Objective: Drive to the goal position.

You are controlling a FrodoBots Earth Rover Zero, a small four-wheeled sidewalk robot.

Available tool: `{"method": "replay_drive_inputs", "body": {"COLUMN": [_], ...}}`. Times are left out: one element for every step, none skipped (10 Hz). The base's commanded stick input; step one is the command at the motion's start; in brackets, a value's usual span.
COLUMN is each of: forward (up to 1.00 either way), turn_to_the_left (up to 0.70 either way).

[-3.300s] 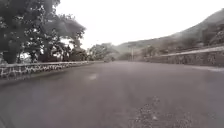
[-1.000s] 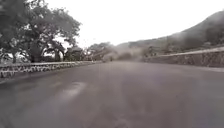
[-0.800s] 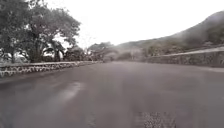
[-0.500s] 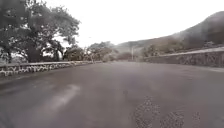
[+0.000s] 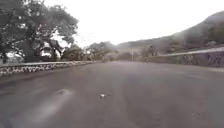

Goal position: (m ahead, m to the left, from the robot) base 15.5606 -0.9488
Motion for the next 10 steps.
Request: {"method": "replay_drive_inputs", "body": {"forward": [0.7, 0.7, 0.7, 0.7, 0.7, 0.7, 0.7, 0.7, 0.7, 0.7], "turn_to_the_left": [0.0, 0.0, 0.0, 0.0, 0.0, 0.0, 0.0, 0.0, 0.0, 0.0]}}
